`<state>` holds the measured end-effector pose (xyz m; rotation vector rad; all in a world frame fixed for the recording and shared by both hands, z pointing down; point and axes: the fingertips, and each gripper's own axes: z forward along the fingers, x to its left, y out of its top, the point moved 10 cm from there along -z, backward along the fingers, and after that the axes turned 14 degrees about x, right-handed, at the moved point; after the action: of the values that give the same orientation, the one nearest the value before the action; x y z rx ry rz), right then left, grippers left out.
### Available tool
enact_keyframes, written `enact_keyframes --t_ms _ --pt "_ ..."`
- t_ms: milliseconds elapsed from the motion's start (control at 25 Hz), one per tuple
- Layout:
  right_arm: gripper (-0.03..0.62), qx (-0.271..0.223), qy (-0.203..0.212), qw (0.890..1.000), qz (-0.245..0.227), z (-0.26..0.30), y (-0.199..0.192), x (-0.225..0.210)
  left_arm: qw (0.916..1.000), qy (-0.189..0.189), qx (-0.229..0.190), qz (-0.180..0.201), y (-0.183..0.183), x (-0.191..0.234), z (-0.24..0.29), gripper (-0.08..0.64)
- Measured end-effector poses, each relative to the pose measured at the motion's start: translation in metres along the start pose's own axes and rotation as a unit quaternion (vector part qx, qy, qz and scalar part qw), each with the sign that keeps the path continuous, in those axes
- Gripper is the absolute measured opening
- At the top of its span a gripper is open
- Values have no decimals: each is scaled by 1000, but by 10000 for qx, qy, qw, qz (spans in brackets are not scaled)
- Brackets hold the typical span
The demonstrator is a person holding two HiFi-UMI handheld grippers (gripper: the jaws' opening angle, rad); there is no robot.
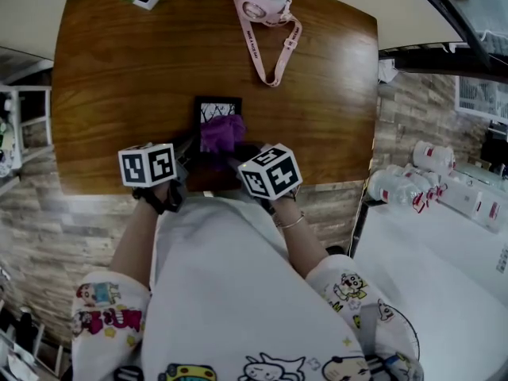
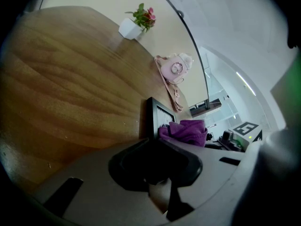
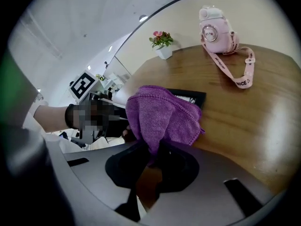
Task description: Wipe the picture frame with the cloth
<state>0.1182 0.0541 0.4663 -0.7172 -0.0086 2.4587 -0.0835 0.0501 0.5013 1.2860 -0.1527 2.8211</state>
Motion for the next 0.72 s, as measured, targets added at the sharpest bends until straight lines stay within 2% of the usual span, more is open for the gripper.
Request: enact_keyframes --t_ms 720 --pt "49 -148 -228 9992 287 -25 -29 -16 10000 24 -13 21 1 0 0 55"
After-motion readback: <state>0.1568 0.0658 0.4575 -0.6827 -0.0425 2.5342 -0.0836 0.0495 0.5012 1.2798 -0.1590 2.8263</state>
